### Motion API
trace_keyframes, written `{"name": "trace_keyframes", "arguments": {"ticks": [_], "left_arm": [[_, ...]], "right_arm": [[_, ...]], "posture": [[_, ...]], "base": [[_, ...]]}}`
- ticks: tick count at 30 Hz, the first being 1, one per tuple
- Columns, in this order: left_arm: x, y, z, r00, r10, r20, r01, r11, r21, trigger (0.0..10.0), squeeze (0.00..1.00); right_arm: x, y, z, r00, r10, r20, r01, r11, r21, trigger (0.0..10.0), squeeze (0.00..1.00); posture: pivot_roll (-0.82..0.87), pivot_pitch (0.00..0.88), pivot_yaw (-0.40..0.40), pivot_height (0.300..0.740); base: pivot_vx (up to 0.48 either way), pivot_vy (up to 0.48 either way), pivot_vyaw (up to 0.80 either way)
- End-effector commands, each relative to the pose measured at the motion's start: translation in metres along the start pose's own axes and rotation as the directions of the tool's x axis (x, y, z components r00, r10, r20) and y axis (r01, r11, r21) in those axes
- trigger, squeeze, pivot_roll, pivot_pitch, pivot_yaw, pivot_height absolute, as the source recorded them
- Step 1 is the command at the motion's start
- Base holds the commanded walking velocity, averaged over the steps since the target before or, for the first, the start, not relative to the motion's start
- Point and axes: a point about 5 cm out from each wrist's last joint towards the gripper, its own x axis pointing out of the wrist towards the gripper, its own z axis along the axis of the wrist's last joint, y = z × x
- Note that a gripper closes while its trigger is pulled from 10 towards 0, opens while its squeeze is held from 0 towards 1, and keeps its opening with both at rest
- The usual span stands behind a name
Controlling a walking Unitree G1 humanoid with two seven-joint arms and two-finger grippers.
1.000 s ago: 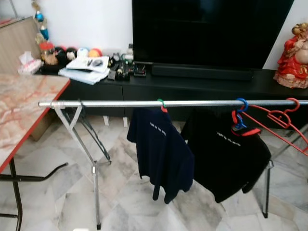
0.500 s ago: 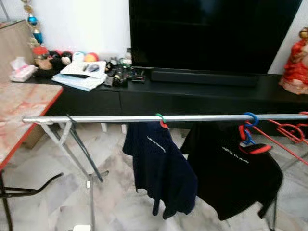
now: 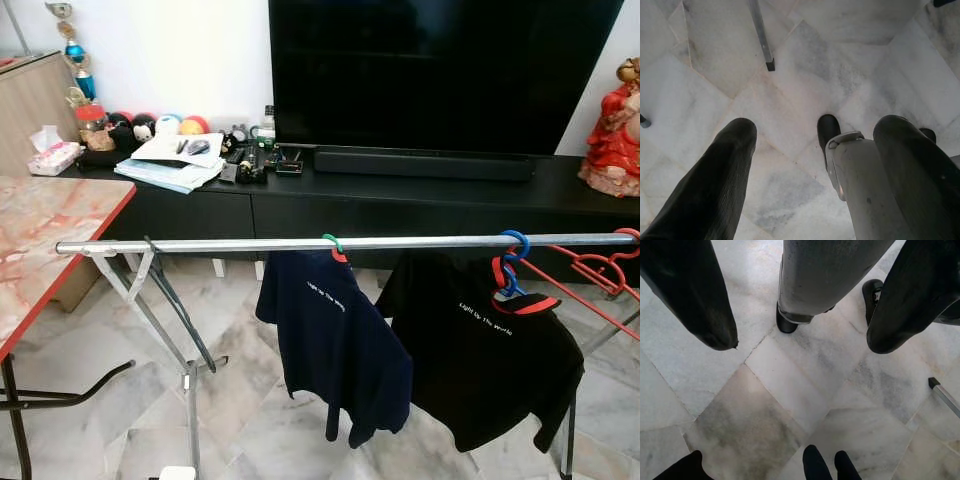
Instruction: Hang hanger
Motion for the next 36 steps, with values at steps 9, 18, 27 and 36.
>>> {"name": "trace_keyframes", "arguments": {"ticks": [9, 18, 27, 36], "left_arm": [[-0.028, 0.064, -0.067, 0.979, 0.114, -0.167, -0.123, 0.992, -0.043, 10.0, 0.0], [-0.028, 0.064, -0.067, 0.979, 0.114, -0.167, -0.123, 0.992, -0.043, 10.0, 0.0], [-0.028, 0.064, -0.067, 0.979, 0.114, -0.167, -0.123, 0.992, -0.043, 10.0, 0.0], [-0.033, 0.083, -0.06, 0.983, 0.144, -0.109, -0.153, 0.985, -0.08, 10.0, 0.0]], "right_arm": [[-0.004, -0.032, 0.0, 0.999, -0.043, 0.005, 0.043, 0.998, 0.043, 10.0, 0.0], [-0.004, -0.032, 0.0, 0.999, -0.043, 0.005, 0.043, 0.998, 0.043, 10.0, 0.0], [-0.004, -0.032, 0.0, 0.999, -0.043, 0.005, 0.043, 0.998, 0.043, 10.0, 0.0], [-0.003, -0.03, 0.007, 0.997, -0.059, 0.058, 0.052, 0.991, 0.126, 10.0, 0.0]], "posture": [[-0.02, 0.0, -0.016, 0.74], [-0.02, 0.0, -0.016, 0.74], [-0.02, 0.0, -0.016, 0.74], [-0.01, 0.0, -0.005, 0.74]], "base": [[0.0, 0.0, 0.0], [0.0, 0.0, 0.0], [0.0, 0.0, 0.0], [0.0, 0.0, 0.0]]}}
